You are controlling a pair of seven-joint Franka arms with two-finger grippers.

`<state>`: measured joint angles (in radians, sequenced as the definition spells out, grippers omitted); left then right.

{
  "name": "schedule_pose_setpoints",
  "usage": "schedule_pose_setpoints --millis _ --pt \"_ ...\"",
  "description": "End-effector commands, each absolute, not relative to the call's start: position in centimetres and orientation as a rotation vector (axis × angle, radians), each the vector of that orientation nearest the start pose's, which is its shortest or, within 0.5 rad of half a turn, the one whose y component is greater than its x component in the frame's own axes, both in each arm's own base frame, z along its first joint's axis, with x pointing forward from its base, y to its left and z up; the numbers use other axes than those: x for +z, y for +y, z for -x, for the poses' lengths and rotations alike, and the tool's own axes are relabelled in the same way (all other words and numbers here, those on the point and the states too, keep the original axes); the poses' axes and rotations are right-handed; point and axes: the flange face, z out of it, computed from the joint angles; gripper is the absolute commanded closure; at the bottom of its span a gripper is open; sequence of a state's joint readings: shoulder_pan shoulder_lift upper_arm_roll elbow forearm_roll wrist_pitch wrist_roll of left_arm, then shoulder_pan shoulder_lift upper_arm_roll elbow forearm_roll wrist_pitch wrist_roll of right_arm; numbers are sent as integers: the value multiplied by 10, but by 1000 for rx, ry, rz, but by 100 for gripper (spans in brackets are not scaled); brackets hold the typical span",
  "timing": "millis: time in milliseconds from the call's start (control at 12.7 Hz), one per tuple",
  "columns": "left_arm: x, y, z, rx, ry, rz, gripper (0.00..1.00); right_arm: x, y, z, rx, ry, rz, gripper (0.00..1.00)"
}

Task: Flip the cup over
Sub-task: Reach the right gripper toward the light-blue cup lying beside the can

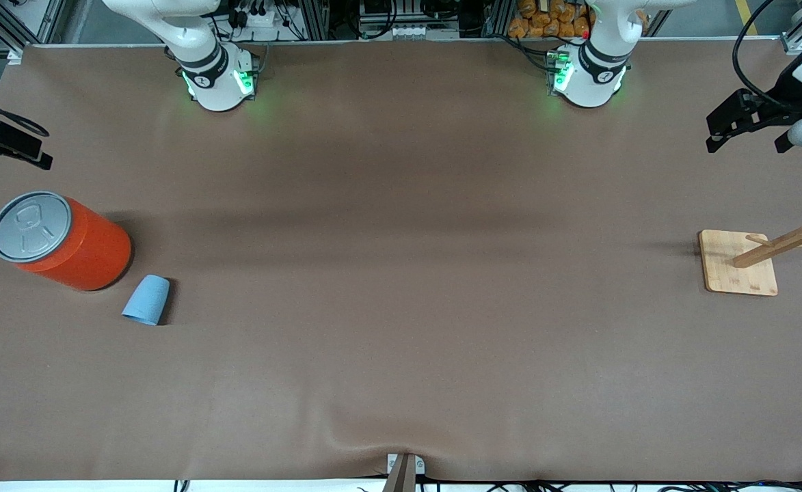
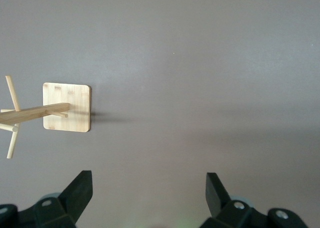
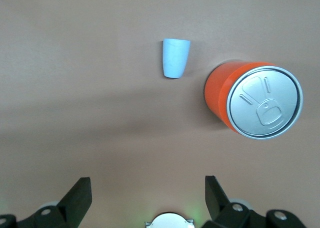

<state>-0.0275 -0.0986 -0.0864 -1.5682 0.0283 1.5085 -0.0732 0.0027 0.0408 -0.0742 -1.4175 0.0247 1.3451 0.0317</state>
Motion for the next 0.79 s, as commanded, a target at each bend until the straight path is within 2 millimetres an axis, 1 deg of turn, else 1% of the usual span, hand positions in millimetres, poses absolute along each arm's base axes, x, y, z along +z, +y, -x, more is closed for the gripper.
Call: schedule_pose_setpoints --millis 0,158,237,316,395,474,553,632,711 --pt "681 -62 -514 -79 48 3125 0 655 -37 -538 158 99 3143 0" --pt "686 -62 -520 -66 48 3116 0 657 -39 -539 131 55 3144 0" --pt "684 -61 -524 -50 47 3111 0 655 -40 -540 131 58 3146 0" --pt "682 -61 -526 -38 61 3109 0 648 -42 -541 145 63 3144 0" --pt "679 -59 -526 -31 68 3110 0 637 -46 -543 148 74 3144 0" --pt "679 -56 -527 -28 76 3111 0 622 -54 -545 172 98 3140 0" --pt "678 -56 -527 -25 83 3111 0 601 -57 -546 220 117 3124 0" --pt "679 -60 -524 -26 90 3108 0 579 -57 -549 236 129 3116 0" --pt "676 -64 -520 24 96 3105 0 559 -54 -551 246 123 3116 0"
